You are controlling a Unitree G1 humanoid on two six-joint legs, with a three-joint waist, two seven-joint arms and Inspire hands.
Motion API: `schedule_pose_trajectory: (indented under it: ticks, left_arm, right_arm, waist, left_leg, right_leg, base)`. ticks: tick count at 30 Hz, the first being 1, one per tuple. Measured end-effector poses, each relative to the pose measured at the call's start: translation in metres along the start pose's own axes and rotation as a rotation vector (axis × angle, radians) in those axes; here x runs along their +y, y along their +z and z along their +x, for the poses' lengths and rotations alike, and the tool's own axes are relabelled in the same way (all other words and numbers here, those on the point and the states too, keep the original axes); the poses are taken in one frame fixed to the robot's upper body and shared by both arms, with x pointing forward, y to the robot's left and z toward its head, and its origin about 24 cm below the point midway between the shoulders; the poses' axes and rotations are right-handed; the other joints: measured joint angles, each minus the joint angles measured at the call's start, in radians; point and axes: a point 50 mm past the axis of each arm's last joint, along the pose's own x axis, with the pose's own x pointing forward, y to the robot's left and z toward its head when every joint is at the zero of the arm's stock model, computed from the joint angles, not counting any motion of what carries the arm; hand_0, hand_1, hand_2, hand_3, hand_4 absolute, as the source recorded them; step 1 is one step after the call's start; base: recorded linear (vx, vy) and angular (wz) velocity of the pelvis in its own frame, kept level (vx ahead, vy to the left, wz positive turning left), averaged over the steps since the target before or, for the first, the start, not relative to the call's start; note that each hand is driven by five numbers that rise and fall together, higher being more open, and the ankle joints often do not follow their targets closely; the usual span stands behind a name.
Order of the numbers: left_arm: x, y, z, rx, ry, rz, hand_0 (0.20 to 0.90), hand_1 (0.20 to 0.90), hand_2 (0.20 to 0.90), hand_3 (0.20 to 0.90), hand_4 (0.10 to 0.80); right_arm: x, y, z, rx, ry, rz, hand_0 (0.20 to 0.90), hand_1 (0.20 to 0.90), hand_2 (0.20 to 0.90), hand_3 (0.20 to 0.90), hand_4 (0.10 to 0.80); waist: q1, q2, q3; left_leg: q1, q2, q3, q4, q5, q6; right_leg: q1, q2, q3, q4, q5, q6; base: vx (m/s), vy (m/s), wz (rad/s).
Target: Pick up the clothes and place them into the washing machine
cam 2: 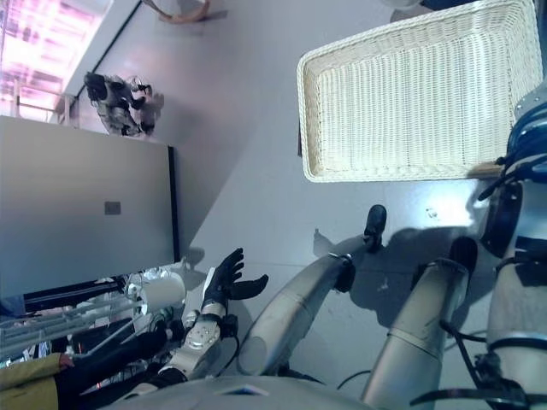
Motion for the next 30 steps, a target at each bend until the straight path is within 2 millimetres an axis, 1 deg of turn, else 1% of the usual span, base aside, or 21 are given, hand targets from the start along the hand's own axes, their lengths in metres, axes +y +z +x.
schedule_pose_trajectory:
  ticks: [1,2,3,6,7,8,9,11,13,17,19,20,21,22,23,24,25,27,30]
  left_arm:
    - [0.000,0.001,0.000,-0.007,-0.002,0.008,0.900,0.900,0.900,0.900,0.800]
    - [-0.001,0.002,0.000,-0.013,-0.005,0.014,0.900,0.900,0.900,0.900,0.800]
    - [-0.002,0.002,0.000,-0.016,-0.008,0.014,0.900,0.900,0.900,0.900,0.800]
    - [-0.003,0.007,0.000,-0.036,-0.004,0.012,0.900,0.900,0.900,0.900,0.800]
    - [-0.003,0.008,0.000,-0.044,-0.001,0.009,0.900,0.900,0.900,0.900,0.800]
    - [-0.003,0.009,0.001,-0.049,-0.002,0.012,0.900,0.900,0.900,0.900,0.800]
    - [-0.003,0.009,0.001,-0.052,-0.001,0.019,0.900,0.900,0.900,0.900,0.800]
    - [-0.003,0.009,0.001,-0.057,0.008,0.026,0.900,0.900,0.900,0.900,0.800]
    - [-0.002,0.010,0.001,-0.062,0.012,0.037,0.900,0.900,0.900,0.900,0.800]
    - [-0.001,0.010,0.001,-0.060,0.023,0.036,0.900,0.900,0.900,0.900,0.800]
    - [-0.001,0.009,0.001,-0.056,0.029,0.038,0.900,0.900,0.900,0.900,0.800]
    - [0.000,0.008,0.001,-0.050,0.032,0.041,0.900,0.900,0.900,0.900,0.800]
    - [0.000,0.006,0.001,-0.042,0.034,0.042,0.900,0.900,0.900,0.900,0.800]
    - [0.001,0.006,0.001,-0.039,0.037,0.042,0.900,0.900,0.900,0.900,0.800]
    - [0.002,0.006,0.001,-0.037,0.042,0.039,0.900,0.900,0.900,0.900,0.800]
    - [0.003,0.004,0.001,-0.031,0.045,0.040,0.900,0.900,0.900,0.900,0.800]
    - [0.004,0.004,0.001,-0.026,0.048,0.038,0.900,0.900,0.900,0.900,0.800]
    - [0.004,0.003,0.003,-0.013,0.039,0.044,0.900,0.900,0.900,0.900,0.800]
    - [0.006,0.000,0.003,0.007,0.045,0.033,0.900,0.900,0.900,0.900,0.800]
  right_arm:
    - [0.000,0.003,0.001,-0.019,0.000,-0.049,0.446,0.446,0.446,0.446,0.497]
    - [0.002,0.004,0.001,-0.037,0.011,-0.085,0.552,0.552,0.552,0.552,0.568]
    - [0.002,0.006,0.001,-0.054,0.012,-0.117,0.900,0.900,0.900,0.900,0.800]
    - [0.000,0.007,0.001,-0.089,-0.017,-0.201,0.900,0.900,0.900,0.900,0.800]
    - [-0.003,0.005,0.002,-0.098,-0.034,-0.254,0.900,0.900,0.900,0.900,0.800]
    - [-0.005,0.004,0.002,-0.097,-0.045,-0.291,0.900,0.900,0.900,0.900,0.800]
    - [-0.007,0.002,0.002,-0.094,-0.054,-0.344,0.900,0.900,0.900,0.900,0.800]
    - [-0.010,-0.002,0.002,-0.078,-0.066,-0.385,0.900,0.900,0.900,0.900,0.800]
    - [-0.011,-0.003,0.002,-0.072,-0.070,-0.394,0.900,0.900,0.900,0.900,0.800]
    - [-0.011,-0.005,0.001,-0.051,-0.073,-0.361,0.900,0.900,0.900,0.900,0.800]
    - [-0.010,-0.008,-0.001,-0.027,-0.073,-0.288,0.900,0.900,0.900,0.900,0.800]
    - [-0.008,-0.016,-0.005,0.009,-0.066,-0.232,0.900,0.900,0.900,0.900,0.800]
    - [-0.009,-0.018,-0.006,0.034,-0.066,-0.163,0.900,0.900,0.900,0.900,0.800]
    - [-0.010,-0.025,-0.009,0.078,-0.074,-0.107,0.900,0.900,0.900,0.900,0.800]
    - [-0.012,-0.034,-0.013,0.121,-0.078,-0.068,0.900,0.900,0.900,0.900,0.800]
    - [-0.016,-0.043,-0.017,0.155,-0.077,-0.038,0.900,0.900,0.900,0.900,0.800]
    - [-0.020,-0.053,-0.022,0.194,-0.082,-0.017,0.900,0.900,0.900,0.900,0.800]
    - [-0.028,-0.069,-0.031,0.239,-0.094,0.021,0.900,0.900,0.900,0.900,0.800]
    - [-0.038,-0.100,-0.053,0.340,-0.090,0.059,0.900,0.900,0.900,0.900,0.800]
  waist:
    - [-0.002,0.000,-0.001]
    - [-0.002,0.000,-0.001]
    - [-0.004,-0.002,-0.003]
    - [-0.004,-0.013,-0.005]
    - [-0.009,-0.014,-0.005]
    - [-0.009,-0.020,-0.003]
    - [-0.008,-0.021,-0.005]
    - [-0.014,-0.027,-0.004]
    - [-0.016,-0.028,-0.003]
    - [-0.017,-0.029,-0.003]
    - [-0.018,-0.029,-0.003]
    - [-0.021,-0.028,-0.004]
    - [-0.024,-0.029,-0.003]
    - [-0.024,-0.041,-0.008]
    - [-0.019,-0.044,-0.018]
    - [-0.024,-0.056,-0.023]
    - [-0.020,-0.066,-0.024]
    - [-0.024,-0.072,-0.021]
    - [-0.018,-0.079,-0.022]
  left_leg:
    - [-0.001,-0.002,0.006,-0.003,0.010,-0.003]
    - [-0.001,0.006,-0.003,-0.004,0.004,-0.006]
    - [-0.002,0.006,-0.006,-0.004,0.004,-0.002]
    - [-0.002,0.007,-0.015,-0.008,0.009,-0.008]
    - [-0.001,0.009,-0.022,-0.008,0.000,-0.009]
    - [-0.001,0.010,-0.020,-0.011,0.007,-0.009]
    - [0.000,0.011,-0.020,-0.018,0.005,-0.010]
    - [0.001,0.010,-0.019,-0.019,0.007,-0.012]
    - [0.000,0.005,-0.015,-0.022,0.016,-0.013]
    - [0.006,0.011,-0.016,-0.023,0.013,-0.007]
    - [0.010,0.010,-0.015,-0.023,0.009,0.000]
    - [0.013,0.010,-0.014,-0.024,0.009,0.000]
    - [0.019,0.010,-0.014,-0.024,0.009,0.002]
    - [0.022,0.011,-0.011,-0.025,0.010,0.009]
    - [0.023,0.007,-0.004,-0.024,0.010,0.010]
    - [0.023,0.009,-0.003,-0.024,0.010,0.010]
    - [0.024,0.017,0.000,-0.024,0.009,0.010]
    - [0.046,0.023,0.002,-0.021,0.001,0.010]
    - [0.097,0.024,0.004,-0.029,-0.013,0.008]
  right_leg:
    - [0.000,0.002,-0.005,-0.001,0.004,-0.006]
    - [0.000,0.000,-0.012,-0.001,-0.003,-0.006]
    - [0.001,0.000,-0.014,0.002,-0.009,-0.006]
    - [0.004,0.003,-0.028,0.001,-0.012,-0.015]
    - [0.004,-0.002,-0.033,0.003,-0.019,-0.011]
    - [0.004,0.001,-0.033,0.001,-0.015,-0.014]
    - [0.004,0.002,-0.032,-0.001,-0.016,-0.010]
    - [0.005,0.001,-0.033,-0.004,-0.014,-0.011]
    - [0.007,0.002,-0.033,-0.010,-0.004,-0.014]
    - [0.021,0.000,-0.035,-0.027,-0.002,-0.007]
    - [0.027,0.000,-0.033,-0.035,-0.001,-0.005]
    - [0.031,0.001,-0.031,-0.039,0.001,-0.002]
    - [0.039,0.000,-0.031,-0.043,0.002,-0.001]
    - [0.039,0.001,-0.025,-0.044,0.002,-0.001]
    - [0.039,0.002,-0.023,-0.048,0.002,-0.001]
    - [0.040,0.006,-0.021,-0.051,0.002,-0.001]
    - [0.044,0.009,-0.021,-0.056,0.003,-0.001]
    - [0.071,0.015,-0.025,-0.067,0.005,-0.002]
    - [0.123,0.020,-0.022,-0.086,0.005,-0.002]
  base:
    - [0.009,0.009,0.17]
    - [0.024,0.011,0.15]
    - [0.025,0.006,0.12]
    - [0.029,0.004,0.07]
    - [0.020,0.014,0.06]
    - [0.017,0.013,0.03]
    - [0.000,0.000,0.00]
    - [-0.068,0.043,0.00]
    - [-0.034,0.024,-0.01]
    - [0.033,0.029,-0.02]
    - [0.032,0.034,-0.05]
    - [0.019,0.024,-0.07]
    - [0.022,0.045,-0.10]
    - [0.016,0.033,-0.10]
    - [0.015,0.043,-0.11]
    - [0.000,0.019,-0.10]
    - [0.002,0.015,-0.07]
    - [0.005,0.006,-0.09]
    - [0.015,-0.011,-0.16]
